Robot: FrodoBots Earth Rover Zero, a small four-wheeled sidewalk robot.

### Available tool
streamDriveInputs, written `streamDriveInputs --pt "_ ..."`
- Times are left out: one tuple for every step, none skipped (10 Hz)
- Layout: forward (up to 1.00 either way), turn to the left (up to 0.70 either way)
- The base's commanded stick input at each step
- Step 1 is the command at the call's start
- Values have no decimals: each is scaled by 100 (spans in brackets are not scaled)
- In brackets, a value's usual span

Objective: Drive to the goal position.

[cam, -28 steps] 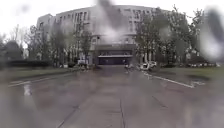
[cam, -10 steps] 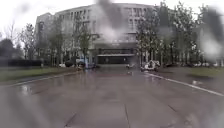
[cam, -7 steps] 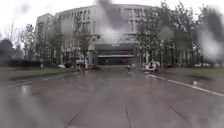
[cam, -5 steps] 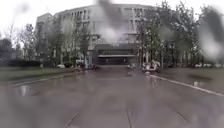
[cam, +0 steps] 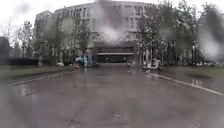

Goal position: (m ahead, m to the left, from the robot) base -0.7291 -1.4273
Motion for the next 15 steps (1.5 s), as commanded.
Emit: streamDriveInputs --pt "70 0" --pt "70 0" --pt "70 0" --pt "70 0" --pt "70 0" --pt "70 0" --pt "70 0" --pt "70 0" --pt "70 0" --pt "70 0" --pt "70 0" --pt "70 0" --pt "70 0" --pt "70 0" --pt "70 0"
